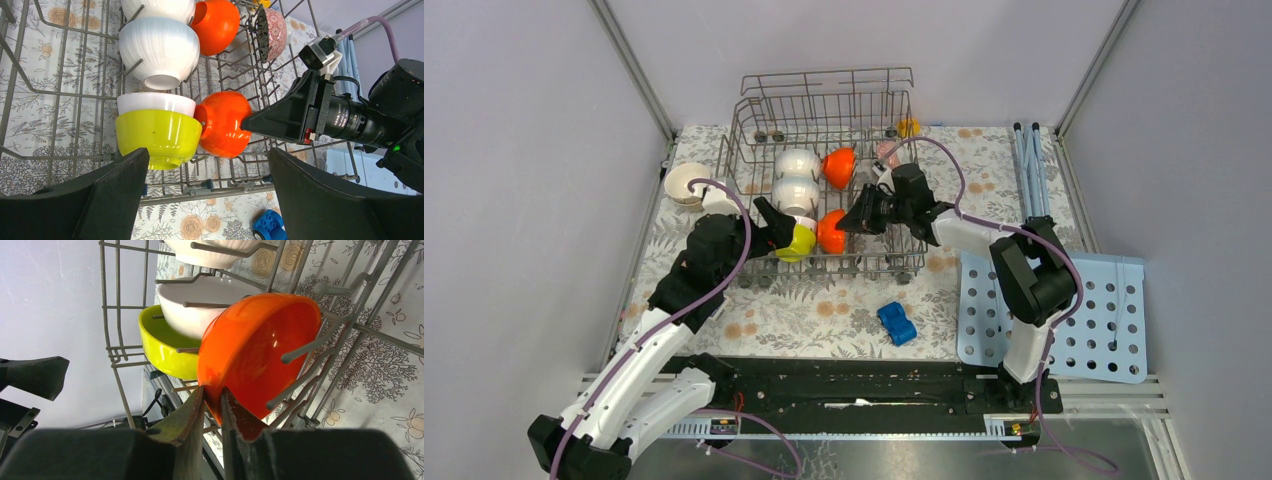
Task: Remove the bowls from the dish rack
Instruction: Pick up the bowl from the dish rack.
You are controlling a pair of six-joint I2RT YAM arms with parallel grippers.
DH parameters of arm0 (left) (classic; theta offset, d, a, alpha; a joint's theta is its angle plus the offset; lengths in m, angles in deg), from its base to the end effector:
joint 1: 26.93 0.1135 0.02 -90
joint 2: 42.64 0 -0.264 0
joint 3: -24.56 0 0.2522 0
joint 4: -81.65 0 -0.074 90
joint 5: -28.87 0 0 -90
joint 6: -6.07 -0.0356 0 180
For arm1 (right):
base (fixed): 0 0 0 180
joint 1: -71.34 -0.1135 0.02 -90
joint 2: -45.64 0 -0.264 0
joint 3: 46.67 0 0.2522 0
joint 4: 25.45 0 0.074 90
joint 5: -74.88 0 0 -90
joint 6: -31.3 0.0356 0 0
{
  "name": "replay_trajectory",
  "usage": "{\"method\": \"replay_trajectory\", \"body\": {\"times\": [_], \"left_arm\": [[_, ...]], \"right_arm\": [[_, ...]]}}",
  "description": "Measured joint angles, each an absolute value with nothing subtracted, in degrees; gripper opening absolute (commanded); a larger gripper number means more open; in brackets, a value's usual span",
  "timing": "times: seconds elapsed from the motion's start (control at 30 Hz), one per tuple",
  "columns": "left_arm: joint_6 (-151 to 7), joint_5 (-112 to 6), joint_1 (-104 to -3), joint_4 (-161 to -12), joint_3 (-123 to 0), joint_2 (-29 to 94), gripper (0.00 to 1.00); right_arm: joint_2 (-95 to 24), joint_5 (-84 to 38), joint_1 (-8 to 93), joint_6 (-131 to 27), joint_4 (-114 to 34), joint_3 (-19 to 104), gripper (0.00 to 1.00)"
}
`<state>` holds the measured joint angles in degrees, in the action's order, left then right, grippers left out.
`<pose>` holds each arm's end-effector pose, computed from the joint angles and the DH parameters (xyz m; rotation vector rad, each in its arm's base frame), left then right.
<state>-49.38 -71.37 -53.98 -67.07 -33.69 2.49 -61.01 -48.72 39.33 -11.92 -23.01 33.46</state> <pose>0.1658 -0.0776 0.3239 -0.2497 1.9060 -0.5639 0.3423 0.2372 0.2115 -0.1436 2.2255 1.4113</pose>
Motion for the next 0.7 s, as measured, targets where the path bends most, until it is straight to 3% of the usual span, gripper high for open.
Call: {"method": "replay_trajectory", "body": {"times": [0.1,0.27,0.43,0.57,0.7], "left_arm": [[-49.4,-71.4,-54.0,-67.1,-33.7,2.5,0.93],[-49.4,-71.4,-54.0,-67.1,-33.7,2.5,0.93],[-49.4,-71.4,-54.0,-67.1,-33.7,2.5,0.93],[-49.4,-71.4,-54.0,-67.1,-33.7,2.5,0.93],[-49.4,-71.4,-54.0,-67.1,-33.7,2.5,0.93]], "right_arm": [[-60.9,-48.9,39.5,-11.8,-22.7,33.1,0.0],[-60.9,-49.3,39.7,-11.3,-20.9,32.1,0.3],[-60.9,-49.8,39.9,-10.2,-19.9,31.7,0.41],[-60.9,-50.3,40.0,-9.7,-19.7,31.7,0.41],[-61.2,-50.9,40.1,-9.1,-19.4,31.7,0.31]]}}
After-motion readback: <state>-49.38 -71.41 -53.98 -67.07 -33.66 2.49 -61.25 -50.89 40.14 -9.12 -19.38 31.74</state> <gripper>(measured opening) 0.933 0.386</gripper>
